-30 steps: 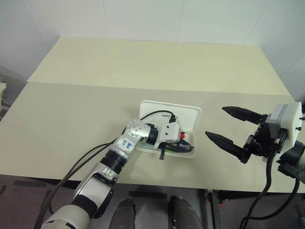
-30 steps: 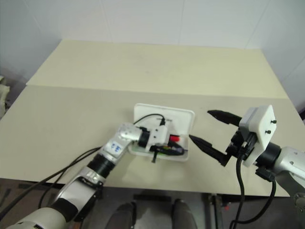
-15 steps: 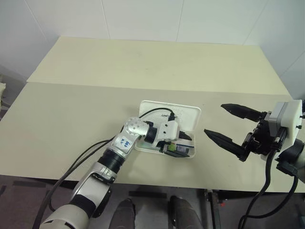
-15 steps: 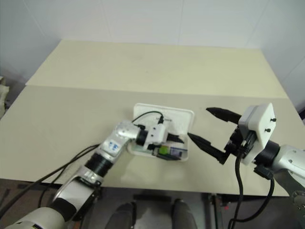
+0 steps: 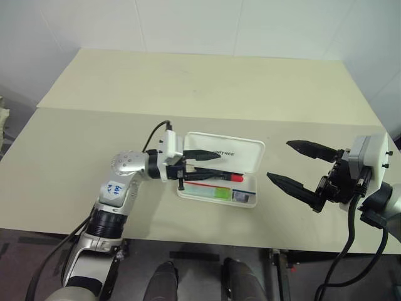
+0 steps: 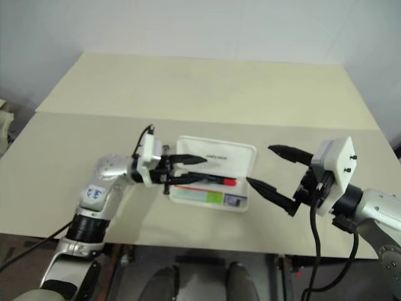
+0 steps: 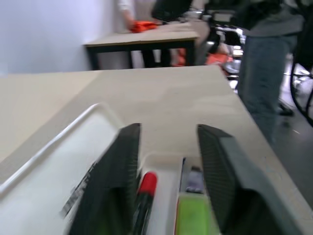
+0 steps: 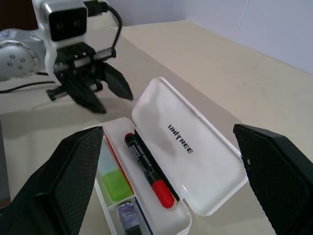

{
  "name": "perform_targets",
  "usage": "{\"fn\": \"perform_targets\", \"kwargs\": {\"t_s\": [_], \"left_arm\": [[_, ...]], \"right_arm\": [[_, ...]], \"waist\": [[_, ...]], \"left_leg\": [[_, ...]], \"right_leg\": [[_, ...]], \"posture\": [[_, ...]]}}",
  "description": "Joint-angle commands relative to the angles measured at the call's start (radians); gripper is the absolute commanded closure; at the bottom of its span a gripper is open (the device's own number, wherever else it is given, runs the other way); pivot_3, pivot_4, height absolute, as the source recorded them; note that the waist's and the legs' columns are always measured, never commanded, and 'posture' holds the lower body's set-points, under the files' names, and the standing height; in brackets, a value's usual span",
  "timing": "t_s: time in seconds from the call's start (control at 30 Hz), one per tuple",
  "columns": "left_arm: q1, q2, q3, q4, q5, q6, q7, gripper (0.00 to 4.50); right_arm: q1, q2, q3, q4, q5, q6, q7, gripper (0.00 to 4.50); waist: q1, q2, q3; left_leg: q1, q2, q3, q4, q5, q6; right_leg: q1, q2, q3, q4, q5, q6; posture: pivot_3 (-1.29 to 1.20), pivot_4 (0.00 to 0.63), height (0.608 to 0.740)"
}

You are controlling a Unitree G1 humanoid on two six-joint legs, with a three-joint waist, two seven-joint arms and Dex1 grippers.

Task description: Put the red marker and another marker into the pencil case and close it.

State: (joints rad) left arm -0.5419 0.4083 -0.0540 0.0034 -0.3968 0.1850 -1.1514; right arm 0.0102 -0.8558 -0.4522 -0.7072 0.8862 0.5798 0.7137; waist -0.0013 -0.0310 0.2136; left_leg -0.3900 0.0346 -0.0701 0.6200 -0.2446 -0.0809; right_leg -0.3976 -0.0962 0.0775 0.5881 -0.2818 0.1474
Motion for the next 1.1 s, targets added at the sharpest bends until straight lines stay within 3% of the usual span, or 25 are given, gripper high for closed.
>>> {"fn": "perform_targets", "kwargs": {"t_s": [0.03, 0.07, 0.33, 0.83, 0.93, 1.1], "left_arm": [[0.04, 0.115, 0.159, -0.007, -0.049, -0.007, 0.017, 4.15], [0.035, 0.127, 0.185, 0.012, -0.052, -0.022, 0.035, 4.45], [0.001, 0.135, 0.263, 0.145, -0.042, -0.072, 0.116, 4.49], [-0.142, 0.069, 0.167, 0.375, 0.077, -0.081, 0.266, 4.49], [-0.144, 0.07, 0.164, 0.378, 0.076, -0.083, 0.268, 4.49], [-0.145, 0.071, 0.163, 0.382, 0.076, -0.085, 0.268, 4.49]], "right_arm": [[0.015, -0.03, -0.041, 0.014, -0.003, -0.029, 0.074, 0.0], [0.008, -0.036, -0.036, 0.025, -0.005, -0.033, 0.09, 0.0], [-0.038, -0.048, 0.04, 0.087, -0.053, -0.062, 0.184, 0.0], [-0.119, -0.021, 0.124, 0.142, -0.11, -0.096, 0.22, 0.0], [-0.119, -0.021, 0.124, 0.143, -0.111, -0.097, 0.221, 0.0], [-0.12, -0.02, 0.124, 0.143, -0.112, -0.096, 0.222, 0.0]], "waist": [[-0.01, 0.0, 0.0], [-0.013, 0.0, 0.0], [-0.001, 0.0, 0.0], [-0.006, 0.0, 0.0], [-0.006, 0.0, 0.0], [-0.001, 0.0, 0.0]], "left_leg": [[0.0, 0.0, 0.0, -0.001, 0.0, 0.0], [0.001, 0.001, 0.0, -0.001, 0.0, 0.0], [0.001, 0.0, 0.0, 0.0, 0.0, 0.0], [0.001, 0.0, 0.0, -0.001, 0.0, 0.0], [0.002, 0.0, 0.0, -0.004, 0.0, -0.001], [0.001, 0.0, 0.0, -0.005, 0.0, -0.001]], "right_leg": [[0.0, 0.0, 0.0, 0.0, 0.0, 0.0], [0.0, 0.0, 0.0, 0.0, -0.001, -0.001], [0.001, 0.0, -0.001, -0.001, 0.0, -0.001], [0.001, 0.0, -0.001, -0.001, 0.002, 0.003], [0.0, 0.0, -0.001, 0.001, 0.008, 0.016], [0.0, 0.0, -0.001, 0.0, 0.009, 0.016]], "posture": [[0.0, 0.15, 0.74], [0.0, 0.15, 0.74], [0.0, 0.15, 0.74], [0.0, 0.15, 0.74], [0.0, 0.15, 0.74], [0.0, 0.15, 0.74]]}}
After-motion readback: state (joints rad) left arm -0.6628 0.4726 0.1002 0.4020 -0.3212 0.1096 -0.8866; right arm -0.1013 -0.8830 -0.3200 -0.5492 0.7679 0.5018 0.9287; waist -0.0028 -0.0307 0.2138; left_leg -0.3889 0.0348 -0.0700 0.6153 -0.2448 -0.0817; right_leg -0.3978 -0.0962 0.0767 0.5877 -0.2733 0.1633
